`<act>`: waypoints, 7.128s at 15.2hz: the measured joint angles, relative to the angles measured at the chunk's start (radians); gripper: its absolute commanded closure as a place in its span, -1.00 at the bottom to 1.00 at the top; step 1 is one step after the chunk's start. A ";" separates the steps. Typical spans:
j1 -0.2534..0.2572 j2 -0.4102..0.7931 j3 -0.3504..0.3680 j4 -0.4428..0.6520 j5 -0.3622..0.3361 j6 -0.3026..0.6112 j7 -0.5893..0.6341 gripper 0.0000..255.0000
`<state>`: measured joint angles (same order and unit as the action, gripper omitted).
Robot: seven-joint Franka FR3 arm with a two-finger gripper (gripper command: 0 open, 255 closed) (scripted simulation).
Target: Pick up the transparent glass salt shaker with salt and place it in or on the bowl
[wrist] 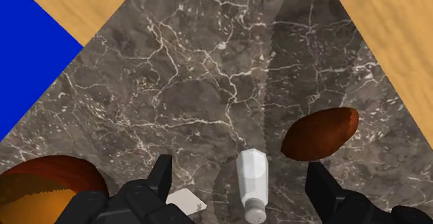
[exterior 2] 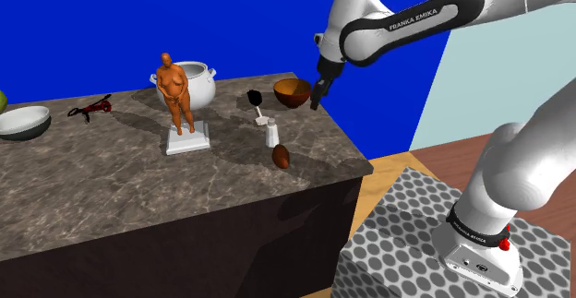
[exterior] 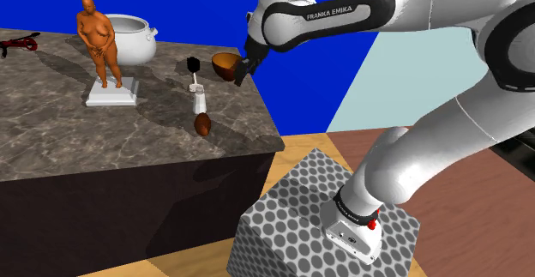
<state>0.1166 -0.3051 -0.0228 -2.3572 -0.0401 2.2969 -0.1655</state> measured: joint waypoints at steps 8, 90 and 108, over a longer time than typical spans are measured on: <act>0.036 0.287 0.010 0.139 0.040 0.179 -0.084 -1.00; -0.199 0.746 -0.078 1.033 0.211 -0.264 -0.513 1.00; -0.294 0.968 -0.079 1.242 0.257 -0.265 -0.611 1.00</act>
<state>-0.1771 0.6624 -0.1014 -1.1153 0.2169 2.0319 -0.7768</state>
